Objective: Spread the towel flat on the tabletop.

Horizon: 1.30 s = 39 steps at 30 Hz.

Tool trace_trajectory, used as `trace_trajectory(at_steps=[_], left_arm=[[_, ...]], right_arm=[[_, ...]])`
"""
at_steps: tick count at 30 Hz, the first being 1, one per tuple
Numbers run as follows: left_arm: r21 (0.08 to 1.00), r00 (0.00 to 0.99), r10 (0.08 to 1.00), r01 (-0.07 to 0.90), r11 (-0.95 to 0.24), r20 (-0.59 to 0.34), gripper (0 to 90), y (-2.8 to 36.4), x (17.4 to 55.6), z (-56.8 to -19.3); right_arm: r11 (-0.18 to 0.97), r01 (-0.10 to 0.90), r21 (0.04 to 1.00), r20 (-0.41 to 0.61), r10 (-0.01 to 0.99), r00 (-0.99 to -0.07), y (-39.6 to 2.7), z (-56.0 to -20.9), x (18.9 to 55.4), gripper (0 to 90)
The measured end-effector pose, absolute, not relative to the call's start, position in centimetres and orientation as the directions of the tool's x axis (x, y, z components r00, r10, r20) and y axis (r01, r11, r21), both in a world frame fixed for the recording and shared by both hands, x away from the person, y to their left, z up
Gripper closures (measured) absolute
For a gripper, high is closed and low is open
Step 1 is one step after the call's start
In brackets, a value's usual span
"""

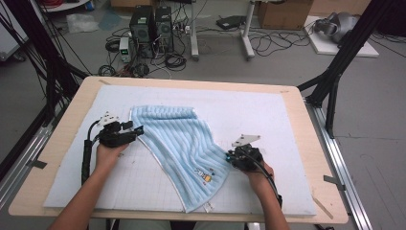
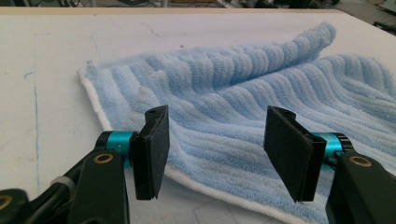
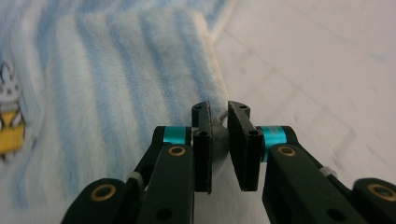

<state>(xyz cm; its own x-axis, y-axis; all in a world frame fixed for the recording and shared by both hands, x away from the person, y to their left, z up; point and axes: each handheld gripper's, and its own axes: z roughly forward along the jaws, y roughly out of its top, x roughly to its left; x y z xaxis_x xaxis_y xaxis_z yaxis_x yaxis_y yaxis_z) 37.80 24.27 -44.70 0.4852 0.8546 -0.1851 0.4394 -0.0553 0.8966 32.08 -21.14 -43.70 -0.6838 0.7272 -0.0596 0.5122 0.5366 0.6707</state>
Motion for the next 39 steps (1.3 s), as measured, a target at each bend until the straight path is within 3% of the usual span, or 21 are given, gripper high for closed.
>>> trace_trajectory(at_steps=[9, 13, 18, 21, 27, 35, 37, 39], left_arm=[[0.897, 0.475, 0.860, 0.439, -0.051, -0.184, 41.2, 24.2, 37.9, -44.8], [0.897, 0.475, 0.861, 0.439, -0.056, -0.179, 41.2, 24.2, 37.9, -44.8], [0.897, 0.479, 0.859, 0.438, -0.053, -0.183, 41.1, 24.2, 37.9, -44.8], [0.897, 0.481, 0.856, 0.439, -0.049, -0.188, 40.8, 24.3, 37.9, -44.8], [0.897, 0.483, 0.853, 0.441, -0.042, -0.197, 40.8, 24.4, 37.9, -44.8], [0.897, 0.487, 0.849, 0.441, -0.038, -0.204, 40.8, 24.4, 37.9, -44.8], [0.896, 0.487, 0.848, 0.442, -0.034, -0.208, 40.8, 24.4, 37.9, -44.8], [0.896, 0.486, 0.848, 0.442, -0.031, -0.210, 40.8, 24.4, 37.9, -44.9]], right_arm=[[0.580, 0.524, 0.625, -0.071, 0.710, -0.701, -23.6, -43.1, 27.6, 77.1], [0.497, 0.518, 0.696, -0.021, 0.736, -0.677, -24.4, -42.6, 27.1, 62.4], [0.398, 0.478, 0.783, 0.007, 0.763, -0.647, -23.3, -42.0, 29.5, 42.7], [0.369, 0.464, 0.805, 0.011, 0.773, -0.634, -21.7, -42.2, 32.0, 39.9], [0.371, 0.484, 0.792, 0.043, 0.758, -0.650, -18.0, -42.9, 37.0, 51.7], [0.420, 0.531, 0.736, 0.050, 0.749, -0.661, -14.1, -44.7, 40.5, 54.5], [0.431, 0.523, 0.735, 0.029, 0.751, -0.660, -14.2, -44.6, 40.5, 66.1], [0.449, 0.532, 0.718, 0.044, 0.734, -0.678, -14.6, -44.3, 40.2, 84.1]])
